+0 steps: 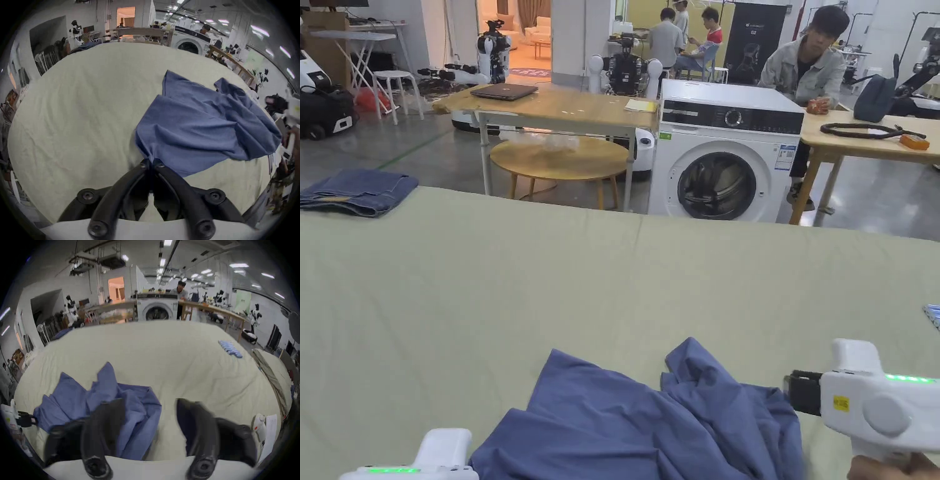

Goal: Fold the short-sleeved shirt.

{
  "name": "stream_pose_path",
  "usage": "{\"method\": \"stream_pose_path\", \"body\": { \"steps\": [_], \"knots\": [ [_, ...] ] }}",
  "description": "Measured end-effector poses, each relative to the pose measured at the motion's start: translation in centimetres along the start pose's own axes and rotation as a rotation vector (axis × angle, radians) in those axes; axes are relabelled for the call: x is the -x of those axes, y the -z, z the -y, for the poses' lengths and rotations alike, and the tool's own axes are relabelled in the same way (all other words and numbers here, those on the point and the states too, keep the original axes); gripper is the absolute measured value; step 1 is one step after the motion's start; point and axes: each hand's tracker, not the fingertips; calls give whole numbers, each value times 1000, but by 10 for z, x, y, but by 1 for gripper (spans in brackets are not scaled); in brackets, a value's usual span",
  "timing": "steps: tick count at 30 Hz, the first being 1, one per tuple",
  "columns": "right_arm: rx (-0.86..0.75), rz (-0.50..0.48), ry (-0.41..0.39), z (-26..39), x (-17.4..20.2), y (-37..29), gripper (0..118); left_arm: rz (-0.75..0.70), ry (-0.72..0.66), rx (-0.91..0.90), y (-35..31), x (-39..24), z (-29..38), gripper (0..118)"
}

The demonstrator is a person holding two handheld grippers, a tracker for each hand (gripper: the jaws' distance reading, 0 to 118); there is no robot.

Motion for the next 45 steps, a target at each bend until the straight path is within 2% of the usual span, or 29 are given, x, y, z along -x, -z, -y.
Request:
{"method": "stream_pose_path", "body": {
  "steps": [2, 4, 9, 11, 12, 13, 14, 15, 16, 19, 25, 31, 35, 40, 45],
  "knots": [
    [71, 14, -8, -5, -3, 27, 73, 11, 13, -11, 0, 1, -2, 0],
    [147, -15, 3, -7, -6, 58, 73, 7, 16, -7, -1, 1, -3, 0],
    [279, -54, 58, 2, -4, 111, 71, 17, 1, -8, 1, 4, -5, 0],
    [301, -48, 47, 6, 0, 113, 48, 18, -9, -6, 0, 6, -4, 0],
    [275, -12, 10, 9, 2, 111, 43, 17, -13, -7, -1, 7, -3, 0],
    [266, -32, 7, 9, 2, 110, 30, 19, -15, -8, 2, 12, -4, 0],
    [257, -24, 2, 6, 7, 101, 6, 23, -16, -12, 3, 14, -4, 0],
    [223, 2, -12, 4, 8, 92, 3, 25, -15, -17, 2, 15, -5, 0],
    [213, -28, 17, 2, 8, 83, 3, 25, -16, -29, 1, 17, -6, 0],
    [155, -27, 48, 0, 5, 59, 3, 33, -21, -74, -1, 24, -10, 0],
    [18, 29, 67, -10, -16, -3, 3, 72, -30, -194, -40, 29, -29, 0],
    [-31, 92, 69, -18, -26, -69, 3, 82, -29, -316, -90, 33, -59, 0],
    [-77, 100, 91, -27, -30, -106, 3, 96, -47, -394, -125, 40, -84, 0],
    [-122, 64, 144, -49, -29, -148, 3, 99, -44, -477, -166, 45, -127, 0],
    [-204, 58, 140, -73, -24, -170, 3, 89, -40, -512, -193, 46, -167, 0]
  ]
}}
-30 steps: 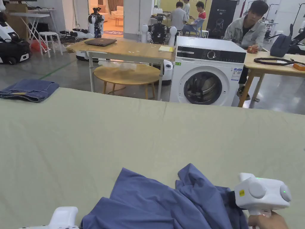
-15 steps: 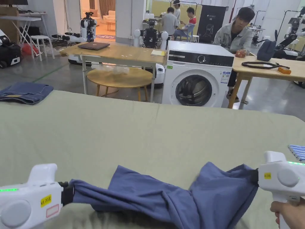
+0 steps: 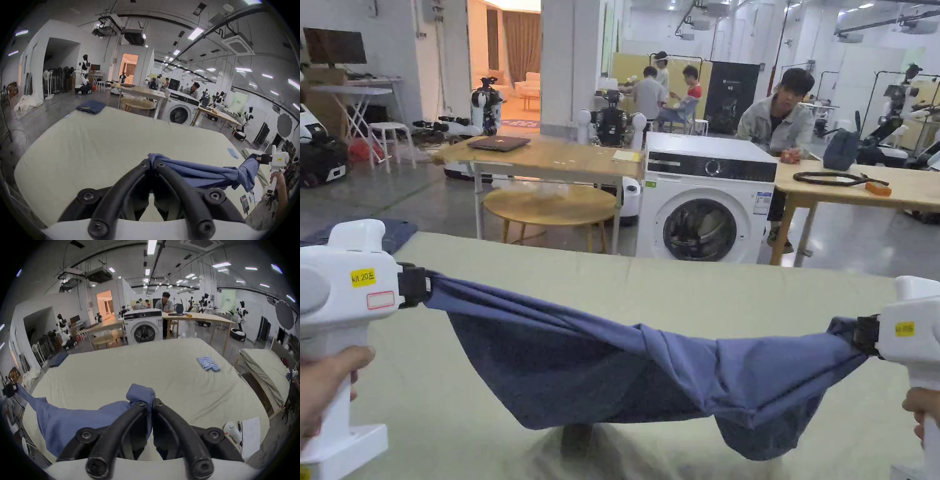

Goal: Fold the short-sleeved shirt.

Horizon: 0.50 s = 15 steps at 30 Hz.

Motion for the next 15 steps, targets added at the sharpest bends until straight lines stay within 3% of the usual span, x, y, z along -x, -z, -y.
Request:
{"method": "stream_pose_path", "body": {
  "steps": [6, 15],
  "knots": [
    [-146, -19, -2, -23, 10, 2, 3, -52, 31, -41, 6, -5, -39, 0],
    [-185, -55, 17, -53, 34, 31, 3, -142, 70, -53, 37, 1, -74, 0]
  ]
}}
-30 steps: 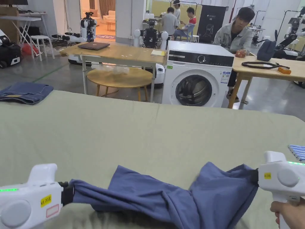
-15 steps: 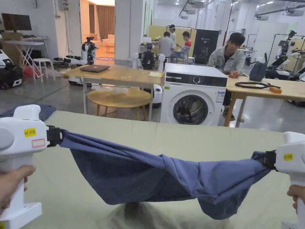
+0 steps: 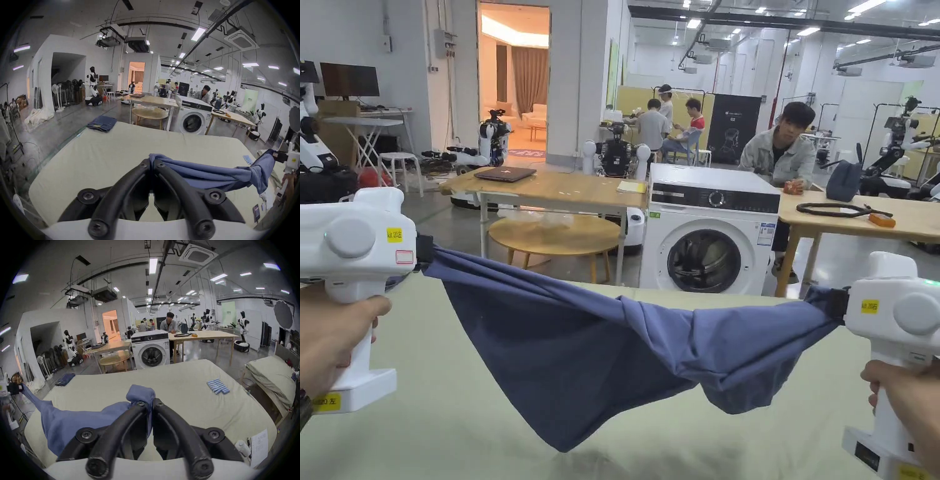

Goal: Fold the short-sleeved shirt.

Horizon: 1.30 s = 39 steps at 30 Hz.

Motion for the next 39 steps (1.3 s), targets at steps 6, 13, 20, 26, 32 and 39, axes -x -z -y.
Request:
{"method": "stream_pose_path", "body": {
  "steps": [6, 13, 20, 26, 32, 39],
  "knots": [
    [-6, 34, -82, 25, 14, 24, 3, -9, 32, 12, 11, -1, 20, 0],
    [100, 65, -157, 100, 13, 38, 3, -14, 45, 103, 21, 7, 102, 0],
    [173, 107, -203, 186, 4, 22, 3, -7, 38, 233, 10, 17, 202, 0],
    [225, 128, -196, 235, -6, 6, 3, -7, 0, 308, -12, 18, 263, 0],
    [208, 153, -167, 246, -9, -7, 45, 39, -19, 314, -22, 20, 284, 29],
    [34, 132, -181, 228, 20, -47, 66, 19, -22, 76, -61, 2, 262, 48]
  ]
}}
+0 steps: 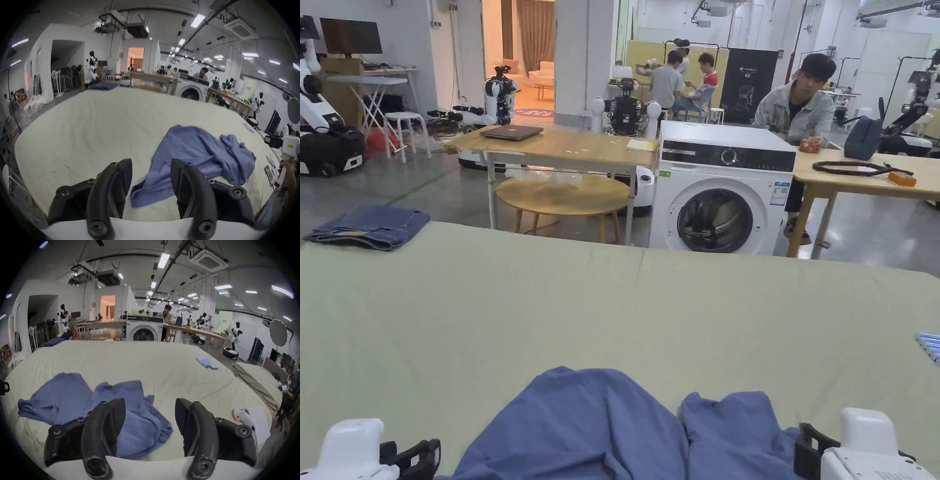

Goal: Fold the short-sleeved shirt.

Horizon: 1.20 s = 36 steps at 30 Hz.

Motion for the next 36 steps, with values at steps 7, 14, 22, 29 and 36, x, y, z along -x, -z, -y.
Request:
{"method": "stream_pose_path", "body": {
  "steps": [7, 14, 22, 29, 36],
  "knots": [
    [-144, -97, 29, -10, 42, -30, 8, 51, 111, -90, 10, -28, -11, 22],
    [-229, -146, 33, -12, 77, -49, 0, 84, 185, -125, 25, -73, -15, 0],
    [-165, -176, 45, -11, 84, -31, 0, 124, 156, 23, 82, -85, -31, 0],
    [-83, -151, 28, -1, 71, 2, 0, 223, 119, 245, 198, -75, -83, 0],
    [-6, -103, 31, 10, 50, 29, 0, 240, 155, 458, 301, -90, -103, 67]
  ]
}}
